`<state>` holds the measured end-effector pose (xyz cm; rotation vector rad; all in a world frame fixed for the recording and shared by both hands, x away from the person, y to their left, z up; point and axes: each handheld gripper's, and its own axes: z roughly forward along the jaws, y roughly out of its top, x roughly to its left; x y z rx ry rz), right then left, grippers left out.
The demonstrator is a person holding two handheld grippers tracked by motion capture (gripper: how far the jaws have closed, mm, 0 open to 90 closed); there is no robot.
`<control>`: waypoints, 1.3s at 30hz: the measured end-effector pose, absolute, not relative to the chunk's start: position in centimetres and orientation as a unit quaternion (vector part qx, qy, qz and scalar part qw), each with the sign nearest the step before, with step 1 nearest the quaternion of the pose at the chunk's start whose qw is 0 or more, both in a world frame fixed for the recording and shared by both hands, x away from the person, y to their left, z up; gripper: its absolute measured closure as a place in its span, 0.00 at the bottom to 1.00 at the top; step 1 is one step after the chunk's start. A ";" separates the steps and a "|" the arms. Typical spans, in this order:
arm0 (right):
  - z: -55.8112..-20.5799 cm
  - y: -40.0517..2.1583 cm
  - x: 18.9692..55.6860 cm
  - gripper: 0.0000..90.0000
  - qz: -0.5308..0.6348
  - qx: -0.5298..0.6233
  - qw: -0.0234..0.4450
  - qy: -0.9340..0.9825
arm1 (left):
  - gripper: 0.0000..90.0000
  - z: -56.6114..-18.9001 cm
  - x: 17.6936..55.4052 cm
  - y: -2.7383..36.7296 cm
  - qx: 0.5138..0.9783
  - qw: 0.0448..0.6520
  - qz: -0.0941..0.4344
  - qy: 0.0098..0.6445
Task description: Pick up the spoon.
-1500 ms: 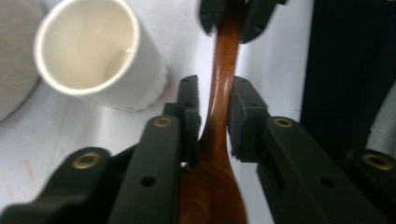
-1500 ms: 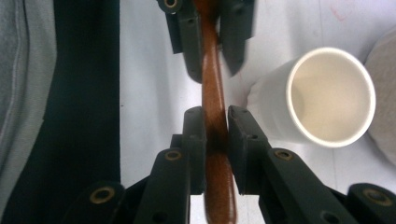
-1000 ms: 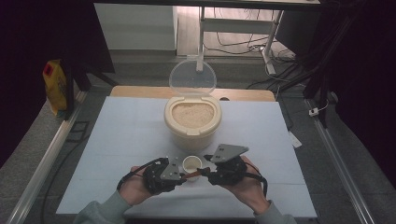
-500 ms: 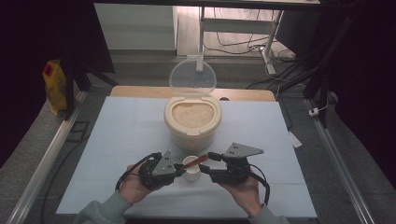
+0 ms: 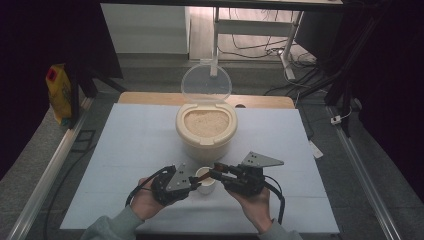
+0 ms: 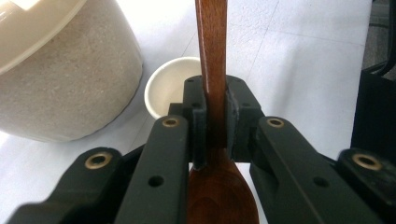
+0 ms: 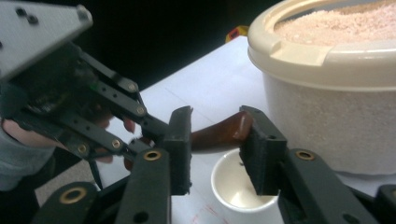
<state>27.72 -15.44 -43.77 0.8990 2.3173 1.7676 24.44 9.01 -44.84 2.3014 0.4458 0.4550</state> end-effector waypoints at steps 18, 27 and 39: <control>-43.1 -14.6 26.9 0.92 0.624 0.247 0.027 0.741 | 0.82 -45.1 24.3 9.6 0.892 0.376 0.172 0.180; -42.2 -16.2 27.5 0.92 0.652 0.263 0.036 0.710 | 0.38 -45.6 24.4 13.3 0.854 0.426 0.147 0.262; -40.3 -18.9 27.8 0.92 0.678 0.265 0.065 0.682 | 0.27 -48.6 24.1 19.5 0.810 0.436 0.146 0.364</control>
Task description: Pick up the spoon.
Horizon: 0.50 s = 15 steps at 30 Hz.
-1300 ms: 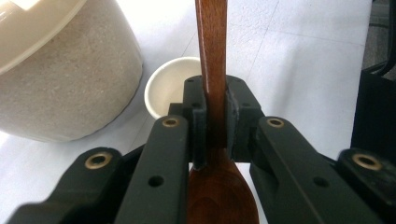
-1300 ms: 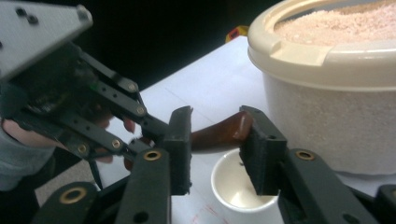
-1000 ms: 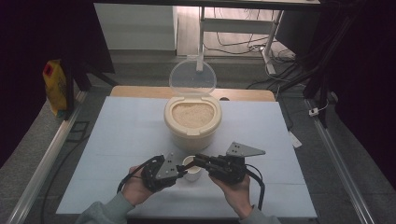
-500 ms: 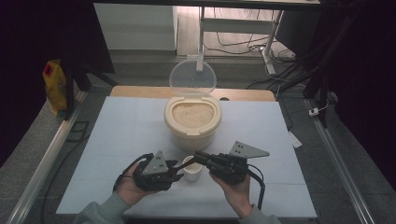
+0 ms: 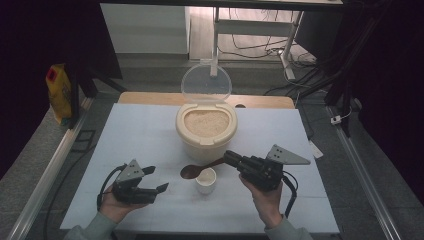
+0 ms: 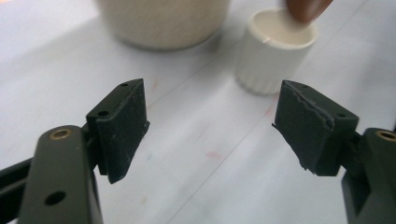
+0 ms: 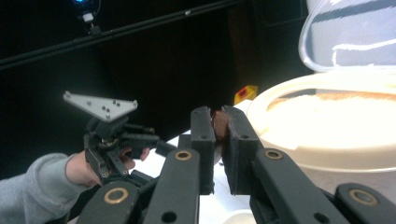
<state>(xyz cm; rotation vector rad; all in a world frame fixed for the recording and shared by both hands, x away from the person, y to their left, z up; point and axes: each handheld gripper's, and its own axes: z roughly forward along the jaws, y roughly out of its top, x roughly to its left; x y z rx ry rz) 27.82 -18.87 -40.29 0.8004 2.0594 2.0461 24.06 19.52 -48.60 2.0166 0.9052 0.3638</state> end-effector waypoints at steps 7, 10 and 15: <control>-39.5 -20.4 28.1 0.92 0.686 0.270 0.081 0.671 | 0.26 -49.6 23.8 21.8 0.799 0.426 0.160 0.393; -39.3 -21.0 28.2 0.92 0.689 0.275 0.087 0.665 | 0.26 -49.9 24.0 22.3 0.798 0.422 0.163 0.399; -38.8 -21.7 28.1 0.92 0.697 0.279 0.094 0.654 | 0.26 -50.3 24.2 22.8 0.798 0.415 0.161 0.405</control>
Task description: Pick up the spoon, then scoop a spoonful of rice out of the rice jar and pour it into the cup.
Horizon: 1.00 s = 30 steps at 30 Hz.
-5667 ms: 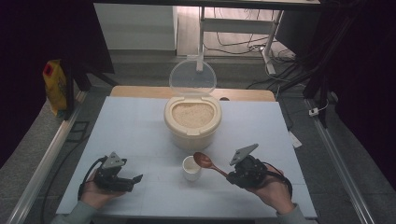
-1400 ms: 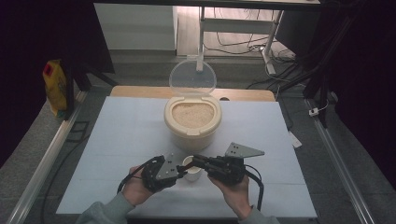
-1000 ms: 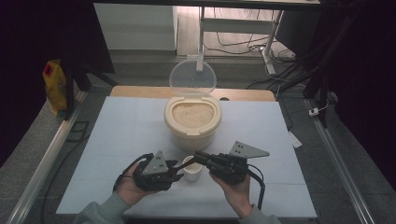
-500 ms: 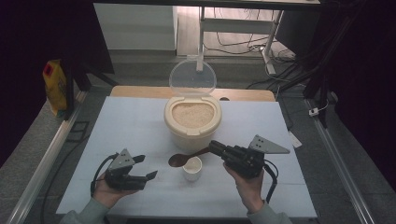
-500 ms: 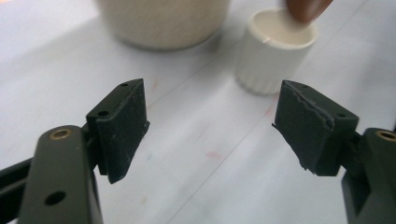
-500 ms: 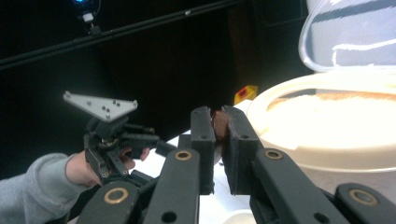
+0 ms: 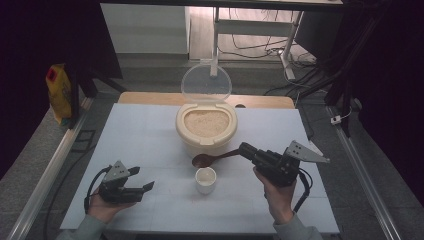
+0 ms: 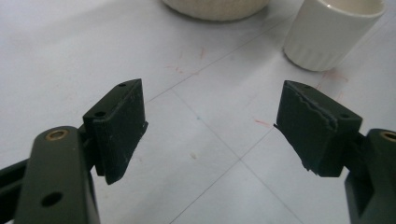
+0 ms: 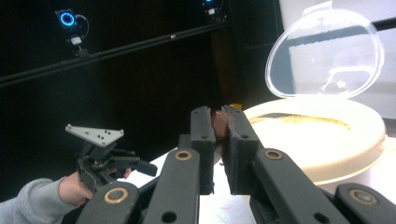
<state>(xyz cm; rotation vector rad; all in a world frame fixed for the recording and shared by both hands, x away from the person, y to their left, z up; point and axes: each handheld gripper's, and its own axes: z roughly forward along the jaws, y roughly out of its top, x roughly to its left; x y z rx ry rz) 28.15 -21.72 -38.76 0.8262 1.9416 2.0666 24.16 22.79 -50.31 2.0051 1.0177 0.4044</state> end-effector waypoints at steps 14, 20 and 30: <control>-36.6 -23.2 28.5 0.92 0.715 0.280 0.129 0.628 | 0.25 -50.4 24.3 22.6 0.805 0.408 0.159 0.401; -36.2 -23.3 30.4 0.92 0.710 0.301 0.148 0.619 | 0.25 -50.5 24.4 22.5 0.808 0.403 0.158 0.399; -35.4 -22.4 33.3 0.92 0.688 0.325 0.174 0.625 | 0.25 -50.5 24.4 22.5 0.811 0.402 0.156 0.396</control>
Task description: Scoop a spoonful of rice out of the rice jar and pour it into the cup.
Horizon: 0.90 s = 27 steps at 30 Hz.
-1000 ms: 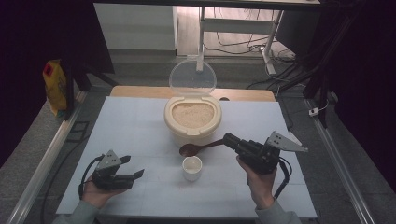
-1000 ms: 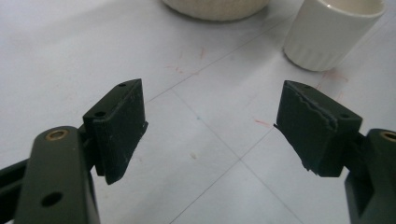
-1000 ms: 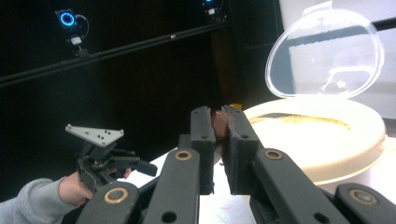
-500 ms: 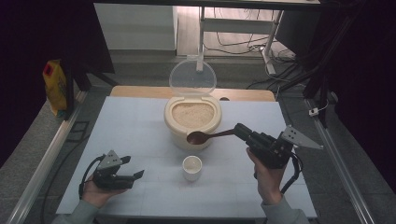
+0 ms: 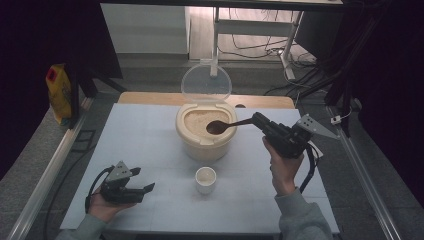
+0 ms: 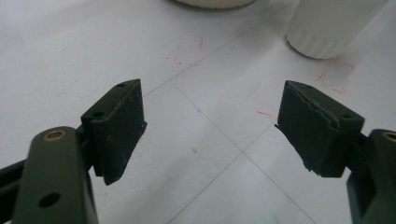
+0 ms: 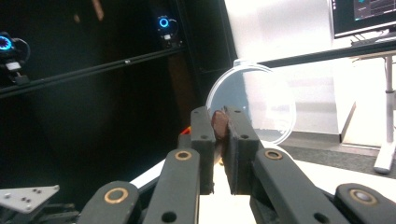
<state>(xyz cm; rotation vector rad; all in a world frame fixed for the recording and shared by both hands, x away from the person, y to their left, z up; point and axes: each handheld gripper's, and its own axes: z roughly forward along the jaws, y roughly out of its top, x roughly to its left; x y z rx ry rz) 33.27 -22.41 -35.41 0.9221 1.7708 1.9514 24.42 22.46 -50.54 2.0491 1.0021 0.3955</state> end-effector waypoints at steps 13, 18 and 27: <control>-34.3 -20.1 35.3 0.92 0.634 0.325 0.236 0.660 | 0.25 -50.7 24.5 22.5 0.813 0.398 0.154 0.397; -34.1 -19.4 35.9 0.92 0.613 0.325 0.255 0.674 | 0.25 -50.7 24.6 22.5 0.813 0.397 0.154 0.397; -34.1 -19.1 36.2 0.92 0.581 0.324 0.293 0.687 | 0.25 -50.8 24.6 22.6 0.814 0.395 0.152 0.398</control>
